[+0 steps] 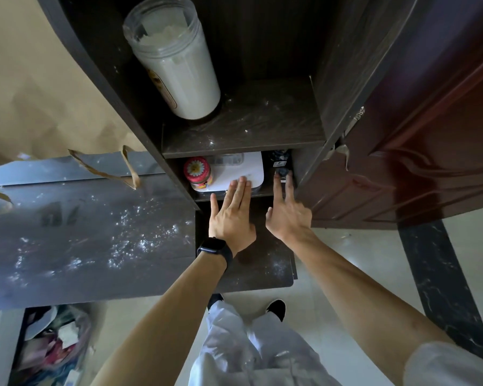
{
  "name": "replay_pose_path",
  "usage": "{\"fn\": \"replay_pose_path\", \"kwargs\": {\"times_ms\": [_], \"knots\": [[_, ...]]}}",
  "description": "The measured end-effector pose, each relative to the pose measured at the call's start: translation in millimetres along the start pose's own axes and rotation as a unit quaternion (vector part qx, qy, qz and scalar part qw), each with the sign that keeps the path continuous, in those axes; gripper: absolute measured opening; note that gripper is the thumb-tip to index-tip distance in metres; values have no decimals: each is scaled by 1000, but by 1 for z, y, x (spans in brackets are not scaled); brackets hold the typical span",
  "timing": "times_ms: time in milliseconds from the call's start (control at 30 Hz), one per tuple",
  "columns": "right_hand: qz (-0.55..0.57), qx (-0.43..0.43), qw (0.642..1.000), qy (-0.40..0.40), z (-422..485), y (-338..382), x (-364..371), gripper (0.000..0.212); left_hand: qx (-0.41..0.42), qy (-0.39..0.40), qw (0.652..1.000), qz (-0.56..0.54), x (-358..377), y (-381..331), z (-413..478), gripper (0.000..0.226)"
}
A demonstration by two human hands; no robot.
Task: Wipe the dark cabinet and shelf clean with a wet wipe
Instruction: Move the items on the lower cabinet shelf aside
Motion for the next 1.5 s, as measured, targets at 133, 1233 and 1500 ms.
{"fn": "replay_pose_path", "kwargs": {"times_ms": [133,1233,1500], "knots": [[-1,-16,1000,-3,5,-7,-1,88,2,-1,1000,-2,1,0,0,99],[190,173,946,-197,-240,-120,-73,37,255,35,966,28,-5,-91,-49,57],[118,476,817,-302,-490,-152,-42,29,536,112,834,66,52,-273,-171,53]]}}
Point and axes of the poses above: each hand's wrist, its own z-axis towards the middle knuckle, its own x-axis out of the palm, y = z × x, the point moved 4 cm from there along z, towards the middle knuckle, and after that the axes turned 3 degrees about -z, right-handed, at the moved point
